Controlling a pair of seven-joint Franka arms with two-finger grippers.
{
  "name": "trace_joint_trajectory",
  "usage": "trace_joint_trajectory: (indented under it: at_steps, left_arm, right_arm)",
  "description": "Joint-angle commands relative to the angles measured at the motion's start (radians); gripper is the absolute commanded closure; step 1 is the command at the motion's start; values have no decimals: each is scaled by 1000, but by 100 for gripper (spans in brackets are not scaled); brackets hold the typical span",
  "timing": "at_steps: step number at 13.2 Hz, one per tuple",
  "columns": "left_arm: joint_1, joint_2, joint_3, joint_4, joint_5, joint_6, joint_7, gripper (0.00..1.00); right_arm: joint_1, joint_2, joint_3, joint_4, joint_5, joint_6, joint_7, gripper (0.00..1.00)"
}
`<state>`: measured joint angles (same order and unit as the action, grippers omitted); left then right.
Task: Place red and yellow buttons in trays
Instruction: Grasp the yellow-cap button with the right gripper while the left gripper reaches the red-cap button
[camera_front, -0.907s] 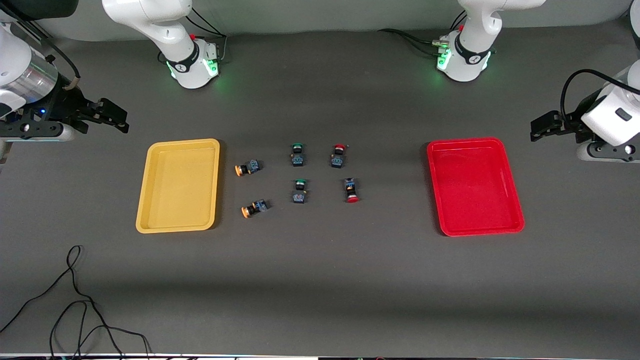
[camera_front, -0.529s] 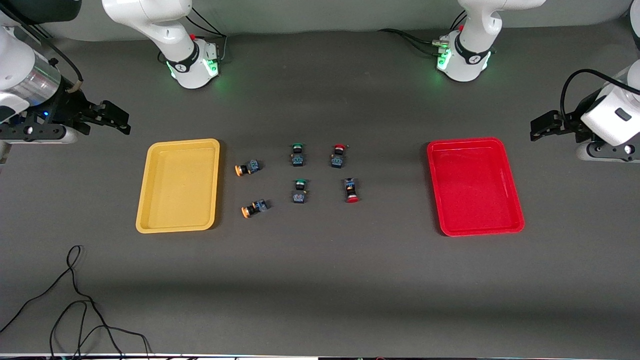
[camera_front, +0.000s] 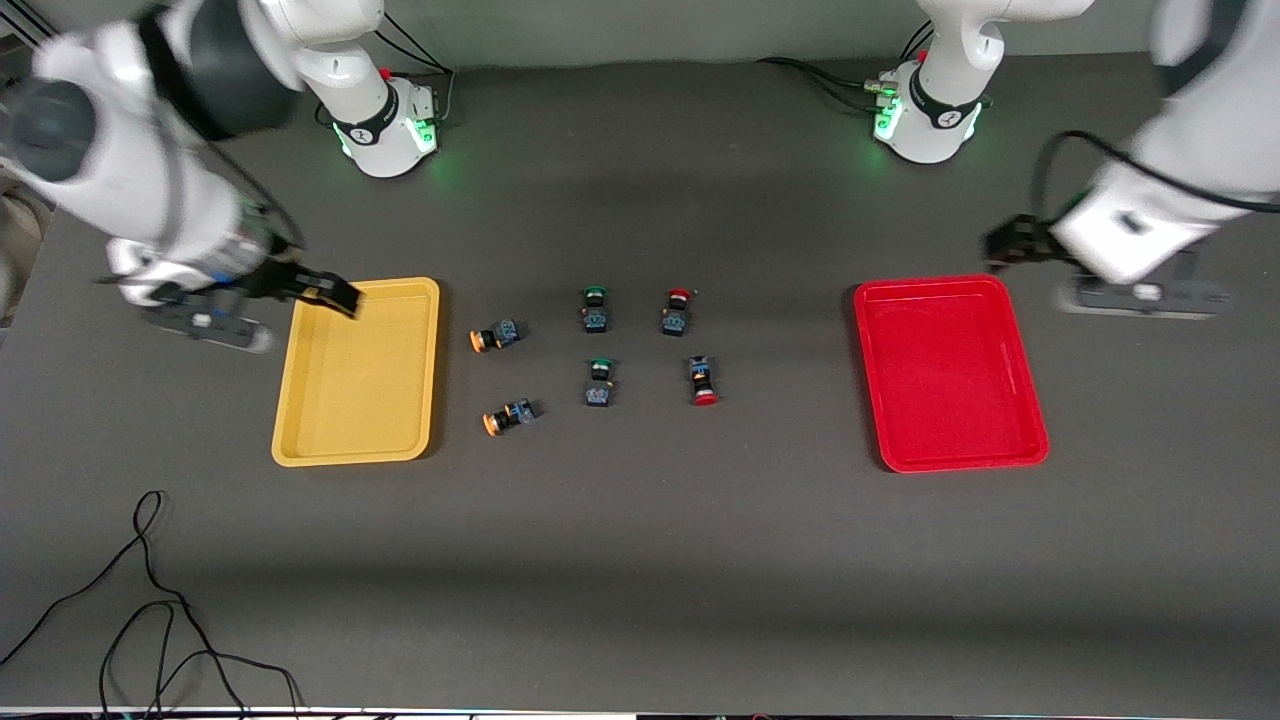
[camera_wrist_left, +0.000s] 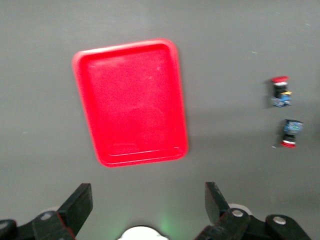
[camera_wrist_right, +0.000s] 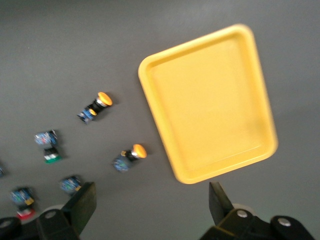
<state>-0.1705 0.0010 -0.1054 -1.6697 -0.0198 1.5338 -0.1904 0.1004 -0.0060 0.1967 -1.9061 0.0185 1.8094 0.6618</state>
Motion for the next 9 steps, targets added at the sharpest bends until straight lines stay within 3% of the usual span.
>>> trace_joint_trajectory:
  at_steps: [1, 3, 9]
  left_arm:
    - [-110, -7, -26, -76, -43, 105, -179, 0]
    - [-219, 10, -30, -91, -58, 173, -301, 0]
    - [-483, 103, -30, -93, -58, 330, -604, 0]
  right_arm:
    - [4, 12, 53, -135, 49, 176, 236, 0]
    - [33, 47, 79, -226, 84, 302, 359, 0]
    - [64, 233, 83, -341, 153, 519, 564, 0]
